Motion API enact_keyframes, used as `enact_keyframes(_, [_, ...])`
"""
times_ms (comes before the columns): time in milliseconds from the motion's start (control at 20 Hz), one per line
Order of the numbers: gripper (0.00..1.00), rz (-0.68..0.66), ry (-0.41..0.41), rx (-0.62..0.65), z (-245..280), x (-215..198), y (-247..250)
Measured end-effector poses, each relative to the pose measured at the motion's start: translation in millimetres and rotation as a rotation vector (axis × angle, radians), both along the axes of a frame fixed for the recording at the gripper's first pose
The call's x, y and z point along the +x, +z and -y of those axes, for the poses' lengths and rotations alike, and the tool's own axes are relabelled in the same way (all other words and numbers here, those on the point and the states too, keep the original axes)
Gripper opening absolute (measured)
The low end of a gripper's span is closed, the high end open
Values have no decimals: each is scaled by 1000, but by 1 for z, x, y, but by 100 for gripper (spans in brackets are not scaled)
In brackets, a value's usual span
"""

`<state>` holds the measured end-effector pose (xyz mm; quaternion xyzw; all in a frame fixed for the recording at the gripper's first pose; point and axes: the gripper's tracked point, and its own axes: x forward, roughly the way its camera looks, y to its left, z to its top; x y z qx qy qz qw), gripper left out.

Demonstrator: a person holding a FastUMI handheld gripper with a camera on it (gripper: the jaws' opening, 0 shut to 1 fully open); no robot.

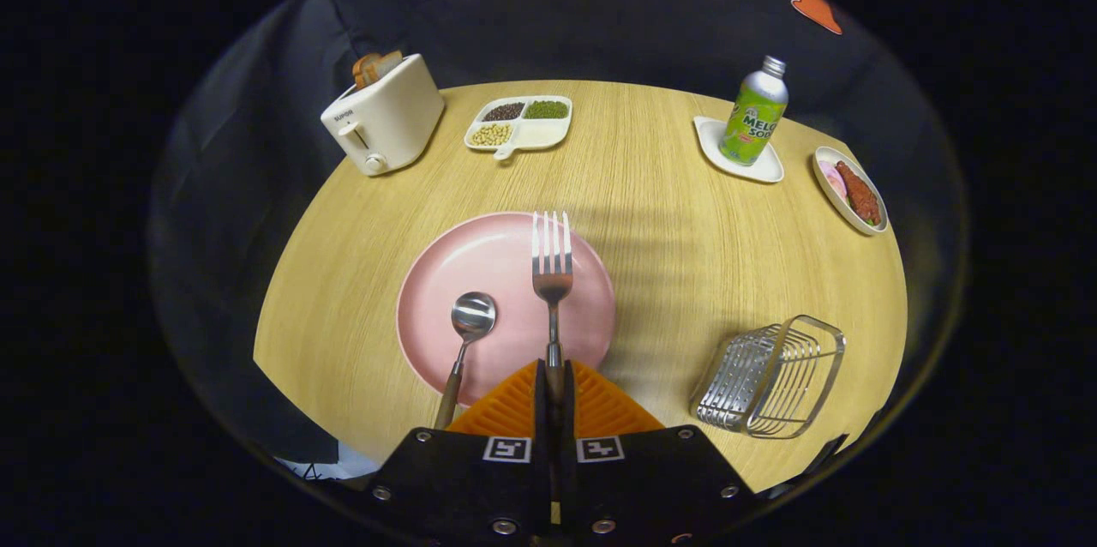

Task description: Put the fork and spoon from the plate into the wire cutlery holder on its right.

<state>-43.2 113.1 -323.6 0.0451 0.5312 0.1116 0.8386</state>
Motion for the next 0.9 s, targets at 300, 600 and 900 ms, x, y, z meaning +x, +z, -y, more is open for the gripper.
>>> enact_keyframes(300, [5,76,-73,-7,50,-4,42])
enact_keyframes(600, [5,39,-100,-100,118,-27,51])
enact_keyframes(900, [5,-73,-118,-153,161,-50,43])
